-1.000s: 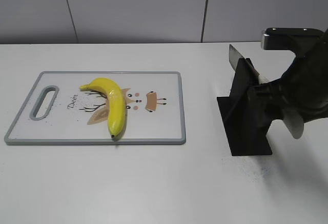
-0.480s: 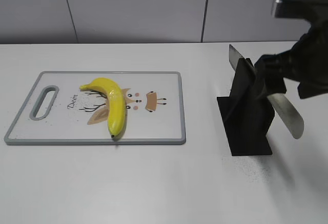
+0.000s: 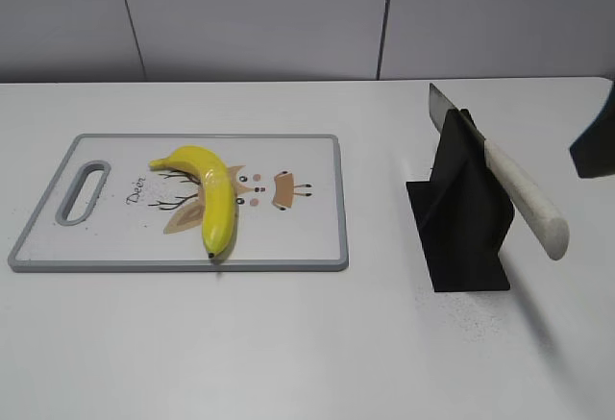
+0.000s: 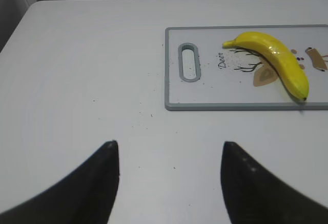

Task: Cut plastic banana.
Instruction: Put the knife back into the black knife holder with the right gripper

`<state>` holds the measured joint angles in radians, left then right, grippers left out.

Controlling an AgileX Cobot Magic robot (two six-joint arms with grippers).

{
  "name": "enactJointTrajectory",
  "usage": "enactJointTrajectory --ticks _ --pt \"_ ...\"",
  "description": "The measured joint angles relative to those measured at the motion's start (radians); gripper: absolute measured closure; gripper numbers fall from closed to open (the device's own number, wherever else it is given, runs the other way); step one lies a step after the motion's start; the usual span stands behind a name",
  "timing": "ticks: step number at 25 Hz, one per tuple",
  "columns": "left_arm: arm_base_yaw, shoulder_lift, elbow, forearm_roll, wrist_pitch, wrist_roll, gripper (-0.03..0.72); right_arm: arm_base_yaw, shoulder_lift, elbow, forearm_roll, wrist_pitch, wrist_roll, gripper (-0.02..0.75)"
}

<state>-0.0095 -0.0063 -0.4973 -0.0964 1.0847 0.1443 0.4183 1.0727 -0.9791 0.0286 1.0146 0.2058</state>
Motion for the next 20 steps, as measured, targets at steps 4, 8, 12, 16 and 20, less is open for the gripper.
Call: enactJointTrajectory --ticks 4,8,12,16,20 --pt "0.0 0.0 0.0 0.0 0.0 0.0 0.098 0.0 -0.125 0.066 0.0 0.012 -0.011 0.118" --pt "0.0 0.0 0.0 0.0 0.0 0.0 0.098 0.0 -0.251 0.155 0.001 0.014 -0.064 0.139" --pt "0.0 0.0 0.0 0.0 0.0 0.0 0.098 0.0 -0.39 0.252 0.001 0.021 -0.123 0.146" --pt "0.0 0.0 0.0 0.0 0.0 0.0 0.098 0.0 -0.527 0.314 0.001 0.055 -0.175 0.146" --pt "0.0 0.0 0.0 0.0 0.0 0.0 0.098 0.0 -0.651 0.356 0.001 0.09 -0.226 0.146"
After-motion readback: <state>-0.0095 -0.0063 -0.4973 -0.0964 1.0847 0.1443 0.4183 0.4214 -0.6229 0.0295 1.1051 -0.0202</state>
